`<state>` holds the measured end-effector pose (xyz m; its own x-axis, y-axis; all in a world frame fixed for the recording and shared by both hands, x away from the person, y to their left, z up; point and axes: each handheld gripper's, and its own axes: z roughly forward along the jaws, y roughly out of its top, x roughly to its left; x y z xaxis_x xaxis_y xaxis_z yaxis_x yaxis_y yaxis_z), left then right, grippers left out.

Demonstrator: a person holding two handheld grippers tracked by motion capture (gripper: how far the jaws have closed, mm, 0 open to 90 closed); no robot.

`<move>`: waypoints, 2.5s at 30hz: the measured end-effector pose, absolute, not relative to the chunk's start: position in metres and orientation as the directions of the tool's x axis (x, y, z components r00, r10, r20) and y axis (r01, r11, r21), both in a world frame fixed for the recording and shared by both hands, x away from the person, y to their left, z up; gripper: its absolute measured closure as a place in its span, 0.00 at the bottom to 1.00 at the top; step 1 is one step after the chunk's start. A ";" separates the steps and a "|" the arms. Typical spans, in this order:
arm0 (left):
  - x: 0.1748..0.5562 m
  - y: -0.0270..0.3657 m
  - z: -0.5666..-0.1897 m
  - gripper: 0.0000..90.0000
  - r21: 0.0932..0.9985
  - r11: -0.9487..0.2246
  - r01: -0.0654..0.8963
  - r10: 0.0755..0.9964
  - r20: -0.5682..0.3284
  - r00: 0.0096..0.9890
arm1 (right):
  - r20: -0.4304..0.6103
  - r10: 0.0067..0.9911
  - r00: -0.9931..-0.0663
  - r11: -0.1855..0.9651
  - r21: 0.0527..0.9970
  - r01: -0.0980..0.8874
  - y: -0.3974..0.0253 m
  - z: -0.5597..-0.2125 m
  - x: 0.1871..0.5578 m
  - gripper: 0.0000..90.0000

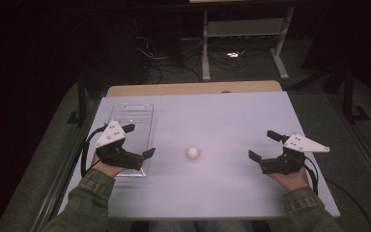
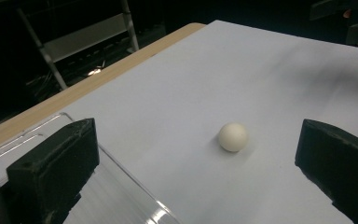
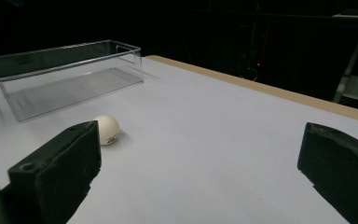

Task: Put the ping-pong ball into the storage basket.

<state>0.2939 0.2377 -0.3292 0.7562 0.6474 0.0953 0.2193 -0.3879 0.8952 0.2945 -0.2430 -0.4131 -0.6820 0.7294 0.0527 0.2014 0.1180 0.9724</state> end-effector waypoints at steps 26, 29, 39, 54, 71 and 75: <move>0.315 0.209 -0.323 0.00 0.843 -0.482 0.239 0.568 0.093 0.818 | 0.054 0.725 -0.687 0.119 0.972 0.202 -0.243 -0.413 0.294 0.00; 0.317 0.206 -0.323 0.00 0.841 -0.486 0.238 0.562 0.091 0.822 | 0.055 0.725 -0.687 0.118 0.972 0.202 -0.243 -0.413 0.294 0.00; 0.326 0.193 -0.323 0.00 0.825 -0.513 0.238 0.539 0.094 0.837 | 0.055 0.725 -0.687 0.118 0.972 0.202 -0.243 -0.413 0.293 0.00; 0.337 0.178 -0.328 0.00 0.790 -0.561 0.247 0.509 0.094 0.856 | 0.054 0.722 -0.690 0.120 0.972 0.202 -0.242 -0.413 0.293 0.00; 0.348 0.163 -0.332 0.00 0.757 -0.602 0.254 0.476 0.085 0.875 | 0.053 0.721 -0.691 0.120 0.972 0.200 -0.243 -0.412 0.292 0.00; 0.349 0.159 -0.334 0.00 0.745 -0.617 0.253 0.464 0.085 0.882 | 0.053 0.721 -0.691 0.120 0.972 0.200 -0.243 -0.412 0.293 0.00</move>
<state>0.3492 0.1591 -0.3342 0.8820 0.4636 0.0845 0.2531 -0.6173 0.7449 0.2925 -0.2428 -0.4123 -0.6907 0.7212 0.0532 0.2002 0.1199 0.9724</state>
